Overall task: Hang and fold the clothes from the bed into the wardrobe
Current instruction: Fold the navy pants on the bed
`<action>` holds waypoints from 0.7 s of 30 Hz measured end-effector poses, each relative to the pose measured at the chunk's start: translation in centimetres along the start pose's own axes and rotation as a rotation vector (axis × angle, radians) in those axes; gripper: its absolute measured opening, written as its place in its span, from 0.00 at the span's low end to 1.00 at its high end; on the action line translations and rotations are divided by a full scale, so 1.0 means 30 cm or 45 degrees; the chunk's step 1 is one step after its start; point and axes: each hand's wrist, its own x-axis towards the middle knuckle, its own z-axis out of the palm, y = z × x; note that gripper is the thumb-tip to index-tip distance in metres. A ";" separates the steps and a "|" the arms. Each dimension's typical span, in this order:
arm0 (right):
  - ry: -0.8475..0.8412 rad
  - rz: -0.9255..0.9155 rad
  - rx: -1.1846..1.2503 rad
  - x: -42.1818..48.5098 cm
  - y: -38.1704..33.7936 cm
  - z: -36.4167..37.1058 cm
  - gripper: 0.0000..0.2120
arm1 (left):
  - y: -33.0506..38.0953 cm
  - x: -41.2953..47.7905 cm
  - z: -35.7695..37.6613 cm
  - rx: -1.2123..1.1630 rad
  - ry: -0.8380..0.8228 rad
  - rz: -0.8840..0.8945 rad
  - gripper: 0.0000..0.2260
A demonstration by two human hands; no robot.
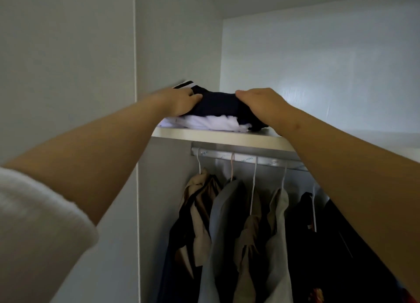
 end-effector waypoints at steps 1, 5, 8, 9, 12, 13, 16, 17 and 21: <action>0.021 -0.047 -0.028 -0.018 0.004 -0.010 0.16 | 0.000 -0.003 0.014 0.016 0.033 -0.008 0.21; 0.195 -0.219 -0.025 -0.122 0.029 -0.042 0.12 | 0.049 -0.090 0.025 -0.353 0.393 -0.035 0.16; 0.406 -0.368 0.165 -0.239 0.021 -0.038 0.10 | 0.129 -0.247 0.090 -0.882 0.641 0.070 0.13; 0.439 -0.408 0.240 -0.287 0.028 -0.029 0.09 | 0.158 -0.309 0.119 -1.001 0.683 0.097 0.11; 0.472 -0.420 0.375 -0.439 0.099 0.022 0.06 | 0.231 -0.472 0.226 -1.235 0.685 0.113 0.06; 0.451 -0.375 0.412 -0.485 0.140 0.048 0.06 | 0.253 -0.516 0.269 -1.305 0.633 0.107 0.06; 0.358 -0.136 0.540 -0.621 0.290 0.126 0.10 | 0.317 -0.641 0.412 -1.510 0.381 0.034 0.09; 0.318 -0.056 0.589 -0.669 0.343 0.148 0.11 | 0.334 -0.681 0.462 -1.576 0.294 -0.002 0.09; 0.198 0.327 0.645 -0.860 0.541 0.220 0.11 | 0.397 -0.837 0.646 -1.713 -0.019 -0.218 0.10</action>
